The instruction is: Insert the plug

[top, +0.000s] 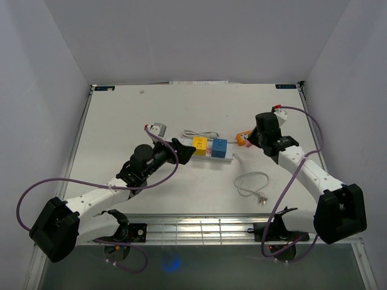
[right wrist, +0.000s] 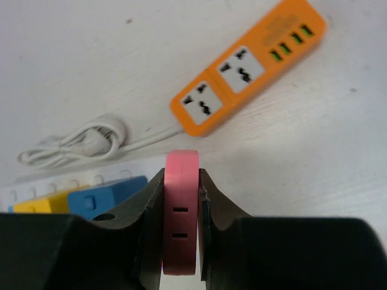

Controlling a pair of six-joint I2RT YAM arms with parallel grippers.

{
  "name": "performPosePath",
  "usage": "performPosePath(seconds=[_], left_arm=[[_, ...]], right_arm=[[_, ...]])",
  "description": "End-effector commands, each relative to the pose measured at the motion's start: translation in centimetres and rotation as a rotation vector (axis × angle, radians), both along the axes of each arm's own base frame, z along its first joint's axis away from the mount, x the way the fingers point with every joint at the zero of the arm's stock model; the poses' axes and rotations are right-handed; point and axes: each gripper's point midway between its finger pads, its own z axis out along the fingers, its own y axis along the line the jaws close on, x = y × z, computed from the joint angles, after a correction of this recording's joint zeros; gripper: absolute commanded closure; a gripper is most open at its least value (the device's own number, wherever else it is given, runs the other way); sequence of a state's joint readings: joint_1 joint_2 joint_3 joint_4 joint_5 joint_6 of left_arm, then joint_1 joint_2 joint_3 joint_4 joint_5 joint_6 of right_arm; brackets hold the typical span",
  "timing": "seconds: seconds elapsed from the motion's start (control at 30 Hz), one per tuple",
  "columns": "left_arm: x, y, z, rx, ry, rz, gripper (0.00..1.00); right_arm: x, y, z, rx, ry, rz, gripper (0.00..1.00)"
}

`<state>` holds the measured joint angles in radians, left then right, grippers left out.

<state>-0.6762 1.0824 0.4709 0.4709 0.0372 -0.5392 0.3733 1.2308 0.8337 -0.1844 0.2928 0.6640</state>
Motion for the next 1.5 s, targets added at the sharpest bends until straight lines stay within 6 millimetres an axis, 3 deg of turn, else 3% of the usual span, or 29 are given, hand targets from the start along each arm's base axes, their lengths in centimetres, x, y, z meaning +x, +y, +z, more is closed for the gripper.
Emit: performPosePath(seconds=[0.0, 0.07, 0.13, 0.27, 0.3, 0.33, 0.37, 0.4, 0.43, 0.47, 0.53, 0.77, 1.47], left_arm=[[0.2, -0.3, 2.3, -0.034, -0.041, 0.0, 0.02], [0.2, -0.3, 2.2, -0.033, -0.038, -0.003, 0.02], [0.2, -0.4, 2.1, -0.032, -0.036, -0.007, 0.02], [0.1, -0.6, 2.2, -0.034, -0.035, -0.015, 0.02], [0.1, -0.7, 2.2, -0.033, -0.034, -0.018, 0.02], [0.1, -0.9, 2.0, -0.03, -0.03, -0.024, 0.02], [0.1, -0.9, 2.0, -0.03, -0.028, -0.027, 0.02], [0.0, -1.1, 2.0, -0.031, -0.027, -0.033, 0.02], [0.0, -1.1, 2.0, -0.03, -0.026, -0.038, 0.02], [0.0, -1.3, 1.9, -0.029, -0.023, -0.041, 0.02], [-0.1, -1.4, 1.9, -0.027, -0.024, -0.044, 0.02], [0.0, -1.5, 1.7, -0.017, -0.027, -0.045, 0.02], [-0.2, -2.1, 1.2, 0.005, -0.037, -0.064, 0.02]], right_arm=[[0.0, -5.6, 0.0, -0.061, 0.097, -0.447, 0.92], [0.6, -6.4, 1.2, -0.085, 0.097, -0.526, 0.92], [0.5, -6.7, 0.2, -0.122, 0.16, -0.556, 0.92], [0.6, -7.9, 0.0, -0.176, 0.214, -0.708, 0.92], [0.8, -8.0, -1.0, -0.211, 0.249, -0.731, 0.92], [1.7, -7.8, 0.2, -0.197, 0.236, -0.759, 0.92], [0.4, -8.6, -0.1, -0.23, 0.287, -0.828, 0.92], [0.4, -8.7, -1.2, -0.276, 0.335, -0.858, 0.92], [1.4, -8.3, 0.4, -0.249, 0.321, -0.896, 0.92], [0.8, -8.6, 0.3, -0.294, 0.362, -0.913, 0.92], [1.7, -8.1, -0.3, -0.303, 0.381, -0.898, 0.92], [3.7, -8.0, 1.0, -0.245, 0.262, -0.959, 0.92], [8.0, -6.6, -3.0, -0.274, 0.243, -0.925, 0.92]])
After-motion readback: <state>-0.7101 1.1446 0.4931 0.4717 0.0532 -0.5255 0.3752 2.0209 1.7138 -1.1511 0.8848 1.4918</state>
